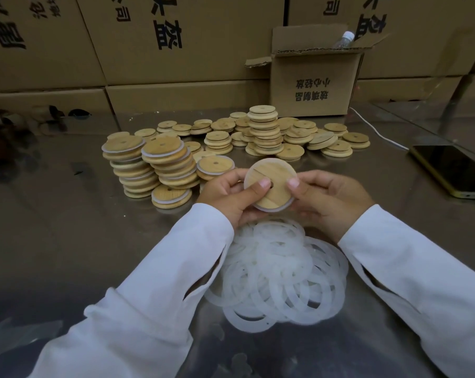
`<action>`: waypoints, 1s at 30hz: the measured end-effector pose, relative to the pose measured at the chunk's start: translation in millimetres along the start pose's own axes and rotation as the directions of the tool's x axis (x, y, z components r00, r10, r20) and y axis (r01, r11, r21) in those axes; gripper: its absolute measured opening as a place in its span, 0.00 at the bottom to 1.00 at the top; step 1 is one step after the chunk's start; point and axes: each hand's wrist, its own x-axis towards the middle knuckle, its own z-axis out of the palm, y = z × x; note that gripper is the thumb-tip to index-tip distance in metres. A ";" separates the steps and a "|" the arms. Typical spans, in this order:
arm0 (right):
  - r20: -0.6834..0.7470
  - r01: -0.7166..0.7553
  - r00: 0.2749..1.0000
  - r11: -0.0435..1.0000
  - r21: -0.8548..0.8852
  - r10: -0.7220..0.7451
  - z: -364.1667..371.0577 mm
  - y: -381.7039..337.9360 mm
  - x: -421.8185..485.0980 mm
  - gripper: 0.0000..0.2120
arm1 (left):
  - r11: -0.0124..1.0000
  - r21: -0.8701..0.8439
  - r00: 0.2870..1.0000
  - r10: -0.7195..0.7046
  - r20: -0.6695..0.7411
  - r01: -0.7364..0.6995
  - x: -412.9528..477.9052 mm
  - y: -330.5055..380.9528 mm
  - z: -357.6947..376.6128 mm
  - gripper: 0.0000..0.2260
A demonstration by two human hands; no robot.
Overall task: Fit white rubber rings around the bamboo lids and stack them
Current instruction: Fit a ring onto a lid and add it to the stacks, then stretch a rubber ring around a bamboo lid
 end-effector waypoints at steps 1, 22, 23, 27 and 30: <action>-0.030 0.037 0.999 0.998 -0.053 -0.039 0.8 0.9 0.7 0.13 | 1.000 0.018 1.000 -0.005 -0.007 0.005 0.1 -0.6 0.3 0.04; -0.281 -0.350 0.936 0.628 -0.695 0.211 4.3 6.5 109.8 0.14 | 0.974 0.185 0.900 0.196 -0.389 -0.132 12.3 4.6 -3.5 0.07; -0.324 -0.347 0.934 0.609 -0.713 0.152 1.7 4.4 117.2 0.13 | 0.972 0.188 0.901 0.204 -0.382 -0.141 12.6 4.4 -3.3 0.07; -0.430 -0.316 0.902 0.609 -0.727 -0.046 -14.0 6.2 147.9 0.19 | 0.970 0.190 0.909 0.214 -0.357 -0.154 13.5 2.2 -3.4 0.07; -0.378 -0.331 0.926 0.499 -0.801 0.007 -17.9 17.0 163.0 0.29 | 0.967 0.185 0.912 0.230 -0.340 -0.174 14.4 0.8 -3.0 0.07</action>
